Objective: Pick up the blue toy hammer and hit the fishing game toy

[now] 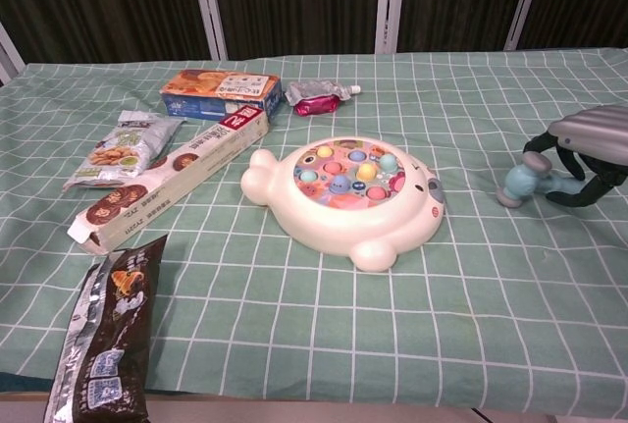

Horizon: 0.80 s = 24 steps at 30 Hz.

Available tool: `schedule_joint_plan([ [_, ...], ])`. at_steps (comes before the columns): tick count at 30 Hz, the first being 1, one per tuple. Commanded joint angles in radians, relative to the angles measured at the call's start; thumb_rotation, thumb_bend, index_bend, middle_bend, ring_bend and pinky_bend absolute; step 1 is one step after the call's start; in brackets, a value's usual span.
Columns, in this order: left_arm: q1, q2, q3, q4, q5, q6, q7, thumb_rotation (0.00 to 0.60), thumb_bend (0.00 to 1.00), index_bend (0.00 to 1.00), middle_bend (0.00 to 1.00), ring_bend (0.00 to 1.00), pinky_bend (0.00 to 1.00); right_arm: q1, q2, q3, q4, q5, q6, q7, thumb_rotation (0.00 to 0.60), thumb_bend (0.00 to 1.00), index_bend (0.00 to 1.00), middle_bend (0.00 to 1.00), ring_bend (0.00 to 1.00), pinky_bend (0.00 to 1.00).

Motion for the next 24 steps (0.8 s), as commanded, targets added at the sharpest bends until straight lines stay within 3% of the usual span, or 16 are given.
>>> schedule_joint_plan([
  [1, -0.001, -0.001, 0.002, 0.000, 0.003, -0.001, 0.004, 0.600, 0.43, 0.00, 0.04, 0.03, 0.10, -0.002, 0.002, 0.002, -0.003, -0.001, 0.002, 0.001, 0.600, 0.49, 0.57, 0.48, 0.58, 0.73],
  [18, 0.002, 0.000, 0.003, -0.001, 0.004, 0.002, 0.008, 0.600, 0.43, 0.00, 0.04, 0.03, 0.10, -0.018, 0.033, 0.018, -0.033, -0.007, 0.029, 0.006, 0.600, 0.39, 0.49, 0.47, 0.58, 0.73],
  [24, 0.004, 0.001, 0.002, 0.000, 0.004, 0.008, 0.003, 0.600, 0.43, 0.00, 0.04, 0.03, 0.10, -0.060, 0.091, 0.037, -0.110, -0.016, 0.136, 0.008, 0.600, 0.34, 0.45, 0.44, 0.55, 0.72],
])
